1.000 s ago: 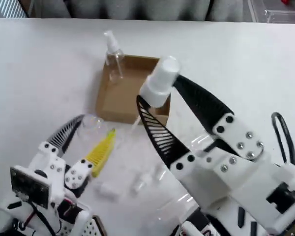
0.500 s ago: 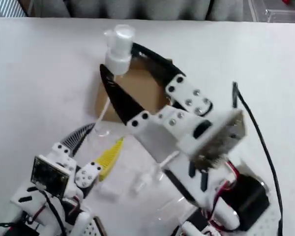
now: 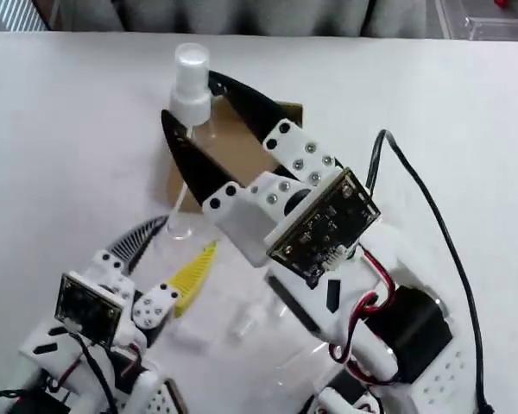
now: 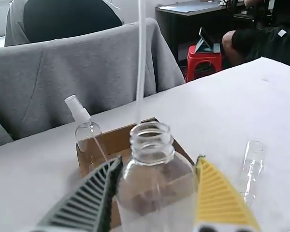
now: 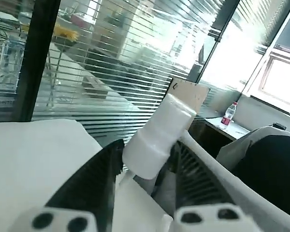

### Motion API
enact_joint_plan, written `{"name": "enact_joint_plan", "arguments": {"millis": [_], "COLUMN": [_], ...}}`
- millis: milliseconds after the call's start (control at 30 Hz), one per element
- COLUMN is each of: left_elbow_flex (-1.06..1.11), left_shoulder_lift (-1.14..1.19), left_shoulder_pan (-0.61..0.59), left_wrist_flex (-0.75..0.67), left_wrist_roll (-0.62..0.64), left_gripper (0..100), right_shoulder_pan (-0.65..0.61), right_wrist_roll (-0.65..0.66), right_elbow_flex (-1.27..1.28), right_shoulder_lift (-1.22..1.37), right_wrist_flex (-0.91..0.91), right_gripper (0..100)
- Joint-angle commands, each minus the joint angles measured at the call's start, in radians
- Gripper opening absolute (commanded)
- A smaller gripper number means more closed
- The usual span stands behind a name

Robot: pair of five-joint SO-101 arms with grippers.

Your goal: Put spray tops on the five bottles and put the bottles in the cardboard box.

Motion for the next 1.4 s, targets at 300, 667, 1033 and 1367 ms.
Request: {"name": "enact_joint_plan", "arguments": {"millis": [300,667,1033,1367], "left_elbow_flex": [-0.003,-0.003,-0.005,-0.005], "left_shoulder_lift": [-0.005,-0.005,-0.005,-0.005], "left_shoulder_pan": [0.005,0.004,0.004,0.004], "left_wrist_flex": [-0.003,-0.003,-0.003,-0.003], "left_wrist_roll": [-0.011,-0.011,-0.011,-0.011], "left_gripper": [2,2,2,2], "right_shoulder_pan": [-0.010,-0.105,-0.105,-0.101], "right_wrist_roll": [0.005,-0.074,-0.166,-0.166], "right_elbow_flex": [0.000,0.002,-0.011,-0.112], "right_shoulder_lift": [-0.004,-0.027,-0.028,-0.004], "right_wrist_flex": [0.068,0.257,0.291,0.289], "right_gripper": [1.7,12.6,19.7,3.7]}}
